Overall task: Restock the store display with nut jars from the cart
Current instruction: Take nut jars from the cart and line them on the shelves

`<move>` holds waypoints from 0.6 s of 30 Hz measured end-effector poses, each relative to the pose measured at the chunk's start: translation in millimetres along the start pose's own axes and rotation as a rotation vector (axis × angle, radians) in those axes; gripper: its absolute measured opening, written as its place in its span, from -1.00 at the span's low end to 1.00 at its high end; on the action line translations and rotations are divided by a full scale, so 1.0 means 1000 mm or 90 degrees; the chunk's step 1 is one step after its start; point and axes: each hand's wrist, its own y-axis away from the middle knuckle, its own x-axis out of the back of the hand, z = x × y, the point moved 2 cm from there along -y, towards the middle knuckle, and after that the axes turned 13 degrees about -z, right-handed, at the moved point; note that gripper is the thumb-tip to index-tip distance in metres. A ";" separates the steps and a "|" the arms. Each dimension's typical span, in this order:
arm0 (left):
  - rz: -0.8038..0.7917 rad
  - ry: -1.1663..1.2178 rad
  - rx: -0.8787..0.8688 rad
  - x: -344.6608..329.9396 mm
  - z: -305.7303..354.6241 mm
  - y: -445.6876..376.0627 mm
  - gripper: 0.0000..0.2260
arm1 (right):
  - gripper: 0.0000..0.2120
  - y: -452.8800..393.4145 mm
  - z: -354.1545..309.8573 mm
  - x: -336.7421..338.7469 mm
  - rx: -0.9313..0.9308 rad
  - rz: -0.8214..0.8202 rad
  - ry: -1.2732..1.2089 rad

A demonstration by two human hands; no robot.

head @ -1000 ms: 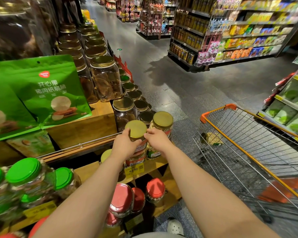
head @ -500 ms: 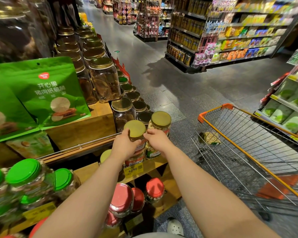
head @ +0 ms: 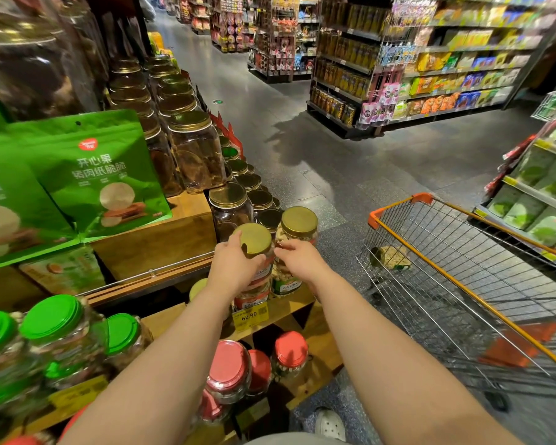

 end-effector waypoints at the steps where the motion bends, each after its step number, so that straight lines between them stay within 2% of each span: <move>1: 0.004 -0.007 -0.005 0.001 0.004 0.002 -0.23 | -0.54 0.002 0.000 0.002 0.004 0.006 -0.001; 8: 0.018 -0.050 -0.041 0.012 0.029 0.012 -0.24 | -0.56 0.015 -0.005 0.020 0.011 0.028 0.010; 18: 0.019 -0.060 -0.150 0.018 0.082 0.016 -0.30 | -0.60 0.033 -0.006 0.062 0.024 0.091 -0.002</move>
